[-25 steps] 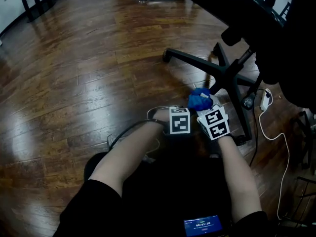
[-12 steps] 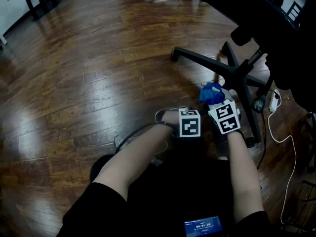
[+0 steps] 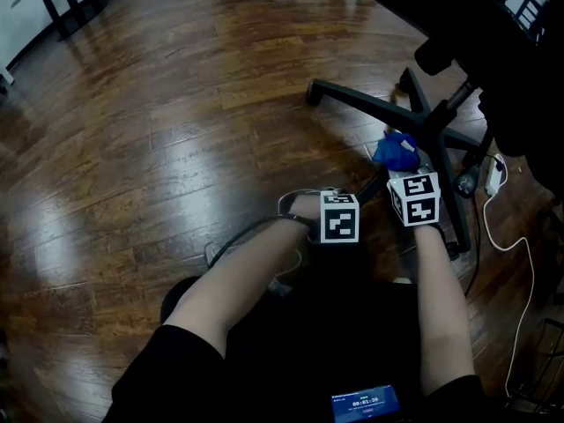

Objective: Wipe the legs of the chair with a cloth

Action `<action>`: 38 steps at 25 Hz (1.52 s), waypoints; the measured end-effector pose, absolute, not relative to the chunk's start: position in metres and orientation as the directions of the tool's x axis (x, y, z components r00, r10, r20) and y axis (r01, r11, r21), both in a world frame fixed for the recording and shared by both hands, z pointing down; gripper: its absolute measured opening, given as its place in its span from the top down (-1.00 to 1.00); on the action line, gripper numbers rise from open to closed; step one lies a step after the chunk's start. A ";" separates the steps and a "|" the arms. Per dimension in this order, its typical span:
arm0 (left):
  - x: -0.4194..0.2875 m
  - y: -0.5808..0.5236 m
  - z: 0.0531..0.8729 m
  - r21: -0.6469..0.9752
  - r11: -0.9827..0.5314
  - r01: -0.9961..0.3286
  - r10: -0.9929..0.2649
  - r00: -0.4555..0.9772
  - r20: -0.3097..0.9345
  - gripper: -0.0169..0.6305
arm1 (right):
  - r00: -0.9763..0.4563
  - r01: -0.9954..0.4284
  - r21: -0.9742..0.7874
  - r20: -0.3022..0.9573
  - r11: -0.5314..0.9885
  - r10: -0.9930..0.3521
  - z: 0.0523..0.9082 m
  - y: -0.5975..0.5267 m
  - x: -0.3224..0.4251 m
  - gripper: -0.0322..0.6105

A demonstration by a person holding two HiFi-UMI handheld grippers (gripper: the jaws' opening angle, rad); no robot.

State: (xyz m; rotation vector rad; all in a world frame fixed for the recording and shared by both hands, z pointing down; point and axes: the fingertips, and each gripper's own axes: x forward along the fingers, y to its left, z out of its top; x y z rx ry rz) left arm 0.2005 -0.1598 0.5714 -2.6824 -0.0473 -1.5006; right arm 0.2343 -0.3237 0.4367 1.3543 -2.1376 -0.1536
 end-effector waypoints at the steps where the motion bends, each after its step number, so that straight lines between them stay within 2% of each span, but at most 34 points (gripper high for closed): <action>1: 0.200 -0.160 0.572 -0.046 -0.997 0.056 -0.010 0.523 0.852 0.17 | -0.315 -0.784 0.385 0.429 0.487 -0.846 0.439 -0.317 0.230 0.62; 7: 0.196 -0.163 0.572 -0.054 -0.998 0.036 -0.027 0.527 0.849 0.17 | -0.440 -0.596 0.416 0.546 0.687 -0.713 0.472 -0.248 0.157 0.62; 11: 0.199 -0.164 0.570 -0.065 -0.998 0.001 -0.054 0.547 0.835 0.17 | -0.477 -0.578 0.389 0.552 0.717 -0.684 0.476 -0.237 0.149 0.62; 17: 0.198 -0.162 0.571 -0.069 -0.997 0.034 -0.041 0.527 0.849 0.17 | -0.470 -0.478 0.424 0.616 0.769 -0.632 0.476 -0.248 0.152 0.61; 21: 0.201 -0.161 0.570 -0.060 -0.997 0.050 -0.025 0.527 0.849 0.17 | -0.389 -0.600 0.465 0.541 0.650 -0.746 0.457 -0.299 0.196 0.62; 25: 0.201 -0.159 0.571 -0.053 -0.996 0.072 -0.007 0.524 0.852 0.17 | -0.338 -0.761 0.402 0.424 0.509 -0.840 0.432 -0.336 0.241 0.61; 29: 0.198 -0.160 0.572 -0.051 -0.996 0.071 -0.006 0.521 0.854 0.17 | -0.295 -0.782 0.414 0.412 0.465 -0.862 0.432 -0.335 0.239 0.62; 34: 0.197 -0.161 0.574 -0.058 -0.997 0.054 -0.022 0.514 0.857 0.17 | -0.419 -0.711 0.336 0.504 0.618 -0.756 0.450 -0.288 0.207 0.62; 38: 0.196 -0.163 0.573 -0.073 -0.996 0.043 -0.040 0.516 0.855 0.17 | -0.510 -0.539 0.277 0.645 0.795 -0.570 0.469 -0.231 0.171 0.62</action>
